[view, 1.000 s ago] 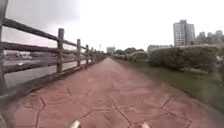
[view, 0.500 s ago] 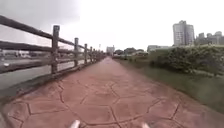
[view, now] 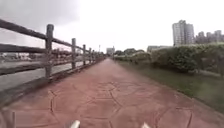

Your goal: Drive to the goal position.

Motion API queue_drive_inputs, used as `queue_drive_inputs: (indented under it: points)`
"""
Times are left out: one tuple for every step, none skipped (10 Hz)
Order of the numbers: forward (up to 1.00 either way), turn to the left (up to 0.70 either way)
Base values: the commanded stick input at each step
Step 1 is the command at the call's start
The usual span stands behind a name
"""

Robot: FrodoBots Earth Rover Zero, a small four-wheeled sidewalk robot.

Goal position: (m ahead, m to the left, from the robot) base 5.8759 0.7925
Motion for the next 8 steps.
queue_drive_inputs:
  points:
    - [0.0,0.0]
    - [0.0,0.0]
    - [0.0,0.0]
    - [0.0,0.0]
    - [0.0,0.0]
    - [0.0,0.0]
    - [0.06,0.0]
    - [0.49,0.0]
